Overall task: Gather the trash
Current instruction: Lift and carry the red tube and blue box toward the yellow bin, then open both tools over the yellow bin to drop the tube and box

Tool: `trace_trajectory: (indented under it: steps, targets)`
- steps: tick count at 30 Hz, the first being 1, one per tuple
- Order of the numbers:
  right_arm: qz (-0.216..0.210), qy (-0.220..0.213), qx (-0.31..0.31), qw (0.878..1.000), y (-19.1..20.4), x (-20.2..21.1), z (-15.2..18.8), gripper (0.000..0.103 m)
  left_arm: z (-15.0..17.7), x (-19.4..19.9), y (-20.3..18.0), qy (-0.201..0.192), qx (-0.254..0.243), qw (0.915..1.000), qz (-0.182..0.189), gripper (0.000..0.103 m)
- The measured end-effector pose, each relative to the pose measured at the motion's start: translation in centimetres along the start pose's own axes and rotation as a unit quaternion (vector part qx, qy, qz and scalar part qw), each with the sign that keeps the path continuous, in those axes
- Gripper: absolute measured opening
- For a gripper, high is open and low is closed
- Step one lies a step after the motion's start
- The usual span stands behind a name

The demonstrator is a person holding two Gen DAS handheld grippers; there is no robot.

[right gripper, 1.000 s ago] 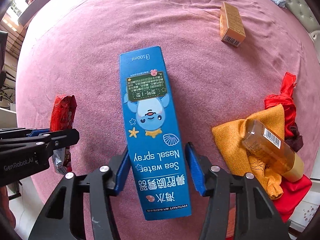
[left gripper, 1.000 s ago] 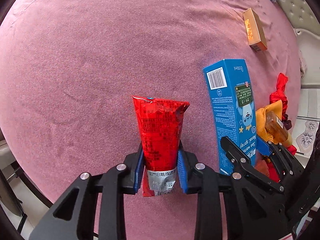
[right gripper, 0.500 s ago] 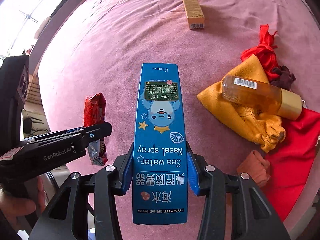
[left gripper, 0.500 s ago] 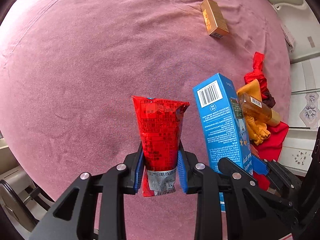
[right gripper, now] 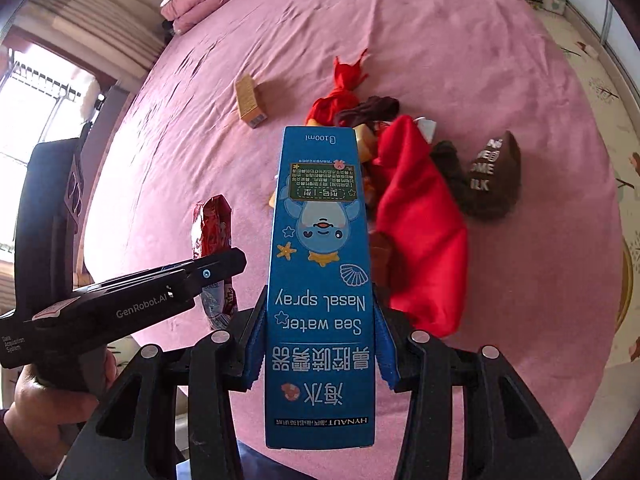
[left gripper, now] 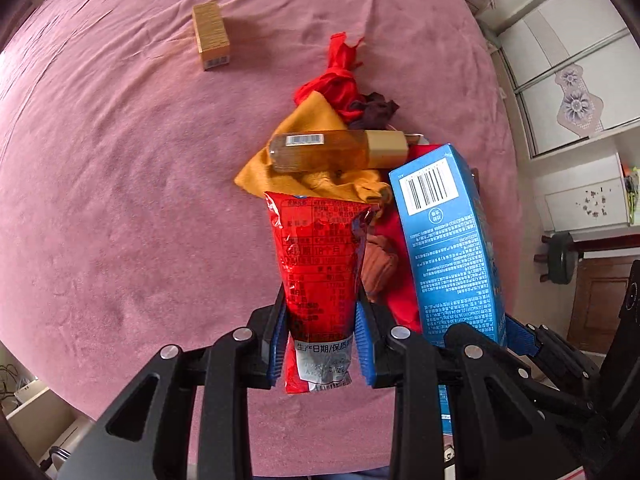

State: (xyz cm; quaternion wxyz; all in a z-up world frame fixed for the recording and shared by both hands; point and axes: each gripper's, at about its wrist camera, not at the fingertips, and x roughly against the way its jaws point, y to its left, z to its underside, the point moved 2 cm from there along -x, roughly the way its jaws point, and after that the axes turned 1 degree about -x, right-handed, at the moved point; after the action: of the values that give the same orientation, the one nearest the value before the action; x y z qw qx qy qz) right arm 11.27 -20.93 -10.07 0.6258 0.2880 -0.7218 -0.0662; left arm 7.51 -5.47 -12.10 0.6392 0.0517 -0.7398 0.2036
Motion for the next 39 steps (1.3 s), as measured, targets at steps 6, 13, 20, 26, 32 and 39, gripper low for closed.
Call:
trace_trajectory:
  steps: [6, 13, 20, 26, 32, 39]
  targets:
    - [0.021, -0.065, -0.105, 0.992, -9.4, 5.6, 1.5, 0.045, -0.1, -1.7, -9.2, 0.017, -0.092, 0.9955, 0.011, 0.029]
    - [0.057, -0.13, -0.211, 0.967, -20.1, 11.3, 3.7, 0.045, 0.9, -4.4, -20.6, 0.038, -0.195, 0.9794, 0.038, 0.03]
    - [0.094, -0.173, -0.288, 0.937, -29.2, 14.6, 6.2, 0.045, 2.4, -8.2, -31.4, 0.069, -0.274, 0.9567, 0.072, 0.03]
    - [0.118, -0.187, -0.335, 0.916, -36.3, 15.8, 8.2, 0.045, 2.8, -12.5, -39.0, 0.096, -0.309, 0.9408, 0.101, 0.03]
    - [0.132, -0.198, -0.363, 0.901, -41.3, 17.4, 8.9, 0.048, 2.3, -15.8, -44.7, 0.114, -0.322, 0.9299, 0.136, 0.073]
    - [0.164, -0.23, -0.371, 0.885, -42.7, 19.7, 9.9, 0.073, 0.6, -16.2, -46.0, 0.095, -0.296, 0.9403, 0.138, 0.095]
